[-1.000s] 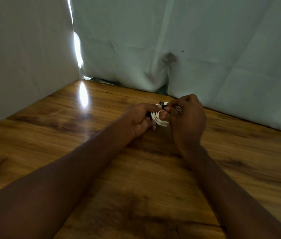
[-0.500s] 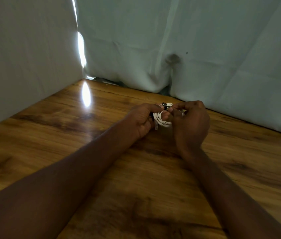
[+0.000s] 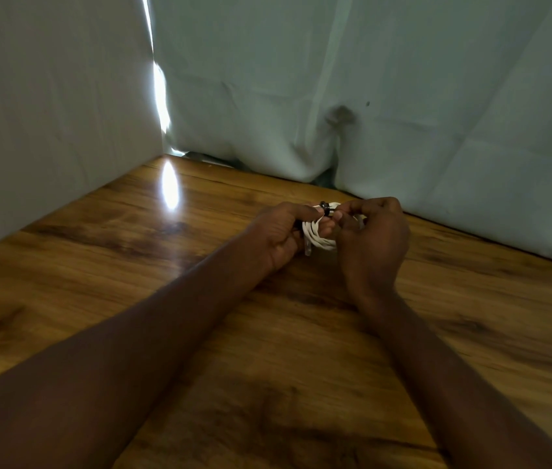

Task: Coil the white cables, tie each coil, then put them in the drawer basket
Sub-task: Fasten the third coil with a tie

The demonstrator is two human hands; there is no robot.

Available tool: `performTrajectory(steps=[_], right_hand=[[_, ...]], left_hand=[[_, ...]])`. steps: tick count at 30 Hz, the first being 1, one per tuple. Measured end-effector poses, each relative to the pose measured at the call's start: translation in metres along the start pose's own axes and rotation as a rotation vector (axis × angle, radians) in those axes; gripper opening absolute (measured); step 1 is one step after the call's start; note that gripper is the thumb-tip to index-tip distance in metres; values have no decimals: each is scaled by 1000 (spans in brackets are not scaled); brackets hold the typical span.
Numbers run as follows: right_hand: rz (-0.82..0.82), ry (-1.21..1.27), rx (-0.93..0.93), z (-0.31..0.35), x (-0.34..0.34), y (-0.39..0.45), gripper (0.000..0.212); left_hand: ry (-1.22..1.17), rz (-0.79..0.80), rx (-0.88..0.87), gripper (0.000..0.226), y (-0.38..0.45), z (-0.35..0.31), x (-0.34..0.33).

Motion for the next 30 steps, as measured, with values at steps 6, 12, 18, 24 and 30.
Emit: performTrajectory(steps=[6, 12, 18, 24, 30], right_hand=[[7, -95, 23, 1, -1, 0, 10], [26, -113, 55, 2, -3, -1, 14], [38, -107, 59, 5, -2, -3, 15], [20, -136, 68, 6, -1, -4, 17], [47, -36, 50, 1, -4, -2, 17]], left_hand=[[-49, -5, 3, 40, 3, 1, 1], [-27, 13, 1, 40, 1, -1, 1], [-53, -29, -25, 38, 0, -1, 3], [-54, -15, -9, 38, 1, -1, 3], [-50, -24, -6, 38, 1, -1, 4]])
Point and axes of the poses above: each hand's wrist, its own y-axis towards the middle knuckle, its own x-axis out of the back of the hand, z = x × y, the point moved 8 cm from there along y, towards the middle knuckle, and after that the axes turned 1 degree about -y, right-handed, at the moved point
